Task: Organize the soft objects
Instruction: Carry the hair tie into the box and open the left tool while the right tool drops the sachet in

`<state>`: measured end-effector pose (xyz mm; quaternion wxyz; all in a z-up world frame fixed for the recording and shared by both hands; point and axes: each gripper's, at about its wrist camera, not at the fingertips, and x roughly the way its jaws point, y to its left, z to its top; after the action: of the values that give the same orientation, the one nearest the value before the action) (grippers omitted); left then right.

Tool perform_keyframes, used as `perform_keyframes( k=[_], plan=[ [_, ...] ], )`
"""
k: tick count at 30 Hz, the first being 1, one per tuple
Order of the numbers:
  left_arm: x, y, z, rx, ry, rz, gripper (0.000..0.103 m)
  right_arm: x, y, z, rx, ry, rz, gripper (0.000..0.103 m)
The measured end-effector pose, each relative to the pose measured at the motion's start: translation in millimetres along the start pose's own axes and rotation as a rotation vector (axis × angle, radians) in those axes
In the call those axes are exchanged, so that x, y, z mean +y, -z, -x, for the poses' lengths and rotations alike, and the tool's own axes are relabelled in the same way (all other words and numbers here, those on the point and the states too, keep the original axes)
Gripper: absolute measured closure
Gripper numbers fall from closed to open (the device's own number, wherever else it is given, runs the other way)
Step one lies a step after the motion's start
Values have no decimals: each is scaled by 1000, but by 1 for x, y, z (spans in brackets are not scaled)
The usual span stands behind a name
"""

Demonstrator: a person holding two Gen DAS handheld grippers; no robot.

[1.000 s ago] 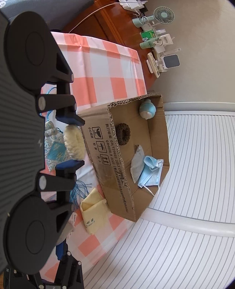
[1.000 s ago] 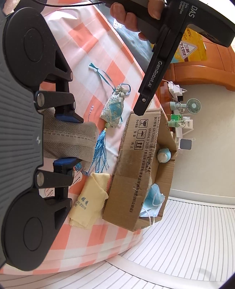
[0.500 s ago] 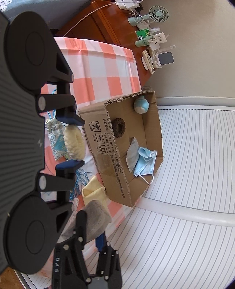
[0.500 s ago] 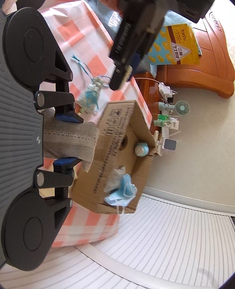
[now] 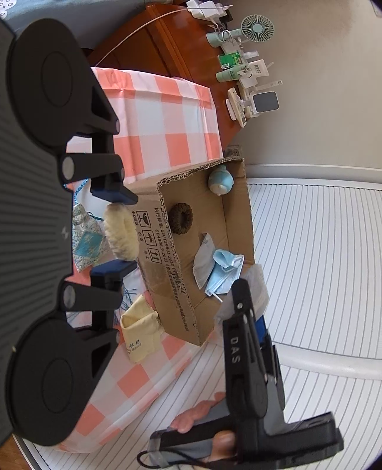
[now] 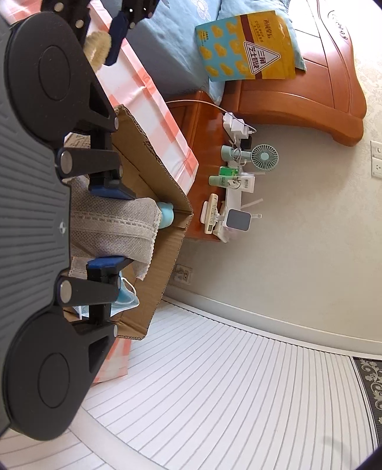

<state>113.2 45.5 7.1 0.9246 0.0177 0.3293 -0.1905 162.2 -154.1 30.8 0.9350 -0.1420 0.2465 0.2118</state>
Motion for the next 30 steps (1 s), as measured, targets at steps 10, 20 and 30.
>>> perform_keyframes(
  k=[10,20,30],
  plan=[
    [5,-11,-11,4,-10,-12,64,-11,18,-24,31,-19,-127,0],
    [5,-51,-28,-24,-28,-62,64,-6,55,3,115,20,-241,0],
    [4,-118,-91,-16,-60,-97,61,2,102,45,124,95,-313,0]
  ],
)
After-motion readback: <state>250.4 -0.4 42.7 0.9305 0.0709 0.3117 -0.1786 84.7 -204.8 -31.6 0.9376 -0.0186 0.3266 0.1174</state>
